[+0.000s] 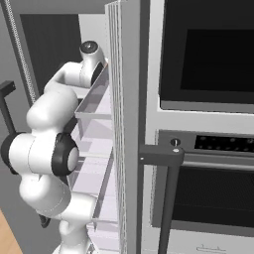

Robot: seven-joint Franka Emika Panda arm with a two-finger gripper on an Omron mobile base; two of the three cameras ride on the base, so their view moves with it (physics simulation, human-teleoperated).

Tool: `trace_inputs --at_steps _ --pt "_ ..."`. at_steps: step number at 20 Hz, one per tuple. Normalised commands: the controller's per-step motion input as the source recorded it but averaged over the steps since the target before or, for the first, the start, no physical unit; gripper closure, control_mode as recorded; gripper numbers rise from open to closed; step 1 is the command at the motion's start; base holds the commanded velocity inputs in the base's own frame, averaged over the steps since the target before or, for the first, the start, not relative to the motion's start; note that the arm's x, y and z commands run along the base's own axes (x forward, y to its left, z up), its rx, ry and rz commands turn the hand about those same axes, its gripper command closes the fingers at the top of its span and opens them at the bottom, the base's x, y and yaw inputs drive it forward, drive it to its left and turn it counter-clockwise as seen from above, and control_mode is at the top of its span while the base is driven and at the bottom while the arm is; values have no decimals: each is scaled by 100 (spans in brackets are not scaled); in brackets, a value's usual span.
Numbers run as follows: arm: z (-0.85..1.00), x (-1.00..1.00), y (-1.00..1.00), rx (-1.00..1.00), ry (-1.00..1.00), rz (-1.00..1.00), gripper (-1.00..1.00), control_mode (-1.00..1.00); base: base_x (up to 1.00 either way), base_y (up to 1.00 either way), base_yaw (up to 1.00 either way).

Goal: Take the strawberry from the fridge and place it on top of the pancake, located on the dining counter.

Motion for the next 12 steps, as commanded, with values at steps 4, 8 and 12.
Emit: trace_inputs --at_steps 4,8,12 --pt "-18 0 0 0 0 0 -100 -100 0 0 0" --pt "-32 0 0 0 0 0 100 -100 0 0 0" --pt "-21 0 0 1 -1 0 100 -100 0 0 0"
